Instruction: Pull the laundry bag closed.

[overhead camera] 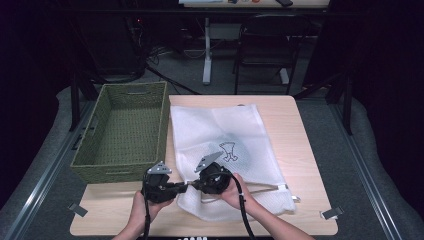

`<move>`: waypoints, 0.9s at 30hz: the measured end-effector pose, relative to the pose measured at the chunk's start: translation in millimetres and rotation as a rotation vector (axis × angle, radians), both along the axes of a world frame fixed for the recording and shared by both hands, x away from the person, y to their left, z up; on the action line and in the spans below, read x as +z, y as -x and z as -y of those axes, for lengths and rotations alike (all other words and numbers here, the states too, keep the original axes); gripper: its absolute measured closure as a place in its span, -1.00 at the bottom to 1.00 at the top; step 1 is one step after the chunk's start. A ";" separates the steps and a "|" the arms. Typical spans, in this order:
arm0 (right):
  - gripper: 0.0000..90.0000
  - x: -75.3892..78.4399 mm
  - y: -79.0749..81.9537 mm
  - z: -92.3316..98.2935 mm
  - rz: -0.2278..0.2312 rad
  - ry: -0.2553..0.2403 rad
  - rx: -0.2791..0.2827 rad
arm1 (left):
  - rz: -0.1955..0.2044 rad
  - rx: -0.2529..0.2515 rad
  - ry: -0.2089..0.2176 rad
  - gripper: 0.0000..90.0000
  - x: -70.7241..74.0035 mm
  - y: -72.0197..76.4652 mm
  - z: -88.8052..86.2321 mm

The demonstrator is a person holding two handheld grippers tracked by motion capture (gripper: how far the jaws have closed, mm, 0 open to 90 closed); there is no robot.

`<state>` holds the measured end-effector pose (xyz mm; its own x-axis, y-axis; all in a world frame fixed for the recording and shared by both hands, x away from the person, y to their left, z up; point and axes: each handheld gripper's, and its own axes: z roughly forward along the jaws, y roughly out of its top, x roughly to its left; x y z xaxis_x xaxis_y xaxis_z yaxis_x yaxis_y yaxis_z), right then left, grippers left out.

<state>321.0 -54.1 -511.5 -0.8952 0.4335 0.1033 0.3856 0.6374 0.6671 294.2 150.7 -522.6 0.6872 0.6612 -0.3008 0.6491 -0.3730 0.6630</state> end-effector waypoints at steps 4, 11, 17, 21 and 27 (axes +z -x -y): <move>0.93 -0.8 0.2 -0.5 -0.006 0.015 0.001 | 0.003 -0.008 0.002 0.93 1.8 0.6 -1.7; 0.94 -0.2 -0.8 0.4 -0.016 -0.001 -0.004 | 0.007 -0.001 0.016 0.93 3.0 1.2 -3.1; 0.91 0.6 -1.2 0.4 -0.011 -0.011 -0.023 | 0.002 -0.001 0.035 0.92 3.3 1.3 -4.3; 0.88 -0.8 -2.8 1.5 -0.020 -0.040 -0.023 | -0.005 -0.007 0.045 0.92 2.5 1.0 -4.6; 0.93 0.7 -1.3 0.3 -0.016 -0.047 -0.031 | -0.013 -0.029 0.038 0.92 1.7 1.7 -2.5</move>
